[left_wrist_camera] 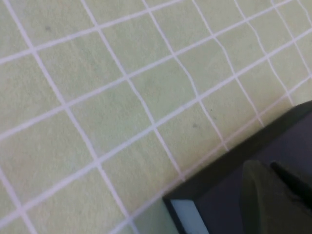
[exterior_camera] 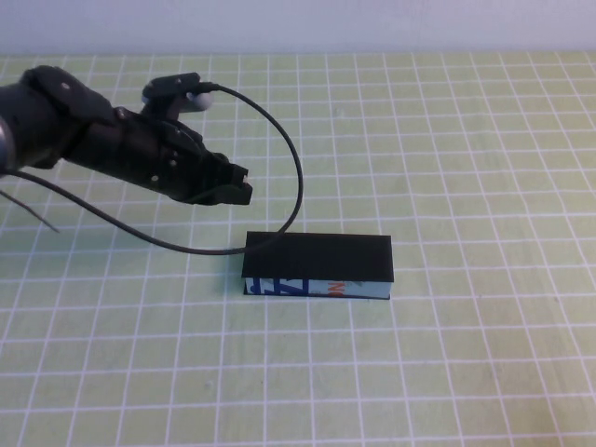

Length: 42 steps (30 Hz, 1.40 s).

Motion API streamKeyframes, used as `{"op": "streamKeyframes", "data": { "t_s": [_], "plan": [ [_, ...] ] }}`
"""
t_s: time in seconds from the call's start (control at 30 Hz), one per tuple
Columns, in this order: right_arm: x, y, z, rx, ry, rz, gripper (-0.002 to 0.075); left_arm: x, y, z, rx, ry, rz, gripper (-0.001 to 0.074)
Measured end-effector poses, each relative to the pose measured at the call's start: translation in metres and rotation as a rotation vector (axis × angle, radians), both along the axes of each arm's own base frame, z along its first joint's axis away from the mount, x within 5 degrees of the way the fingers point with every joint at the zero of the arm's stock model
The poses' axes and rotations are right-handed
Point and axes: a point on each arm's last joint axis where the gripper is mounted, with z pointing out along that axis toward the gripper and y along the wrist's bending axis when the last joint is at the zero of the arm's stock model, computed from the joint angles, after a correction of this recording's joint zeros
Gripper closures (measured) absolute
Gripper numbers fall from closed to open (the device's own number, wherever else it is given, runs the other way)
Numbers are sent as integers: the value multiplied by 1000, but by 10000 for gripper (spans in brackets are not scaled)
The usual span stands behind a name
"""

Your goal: Take glasses out of glasses case

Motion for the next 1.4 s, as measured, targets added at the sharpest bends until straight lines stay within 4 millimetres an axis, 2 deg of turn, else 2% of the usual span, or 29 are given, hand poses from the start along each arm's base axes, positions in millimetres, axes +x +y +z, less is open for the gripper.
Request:
{"op": "streamKeyframes", "data": {
  "t_s": [0.23,0.63,0.73,0.97,1.13,1.27,1.4],
  "plan": [
    [0,0,0,0,0,0,743,28,-13,-35,-36,47,-16,739],
    [0,0,0,0,0,0,743,36,-17,-73,-28,126,-30,739],
    [0,1,2,43,-18,0,743,35,-17,-75,-31,136,-37,739],
    [2,3,16,365,-133,-27,743,35,-17,-76,-33,144,-44,739],
    [3,0,23,511,-197,-59,743,34,-18,-76,-34,147,-47,739],
    [1,7,23,655,-105,-20,743,34,-18,-76,-34,148,-48,739],
    [2,22,49,677,96,94,743,34,-18,-76,-35,149,-49,739]
  ]
}}
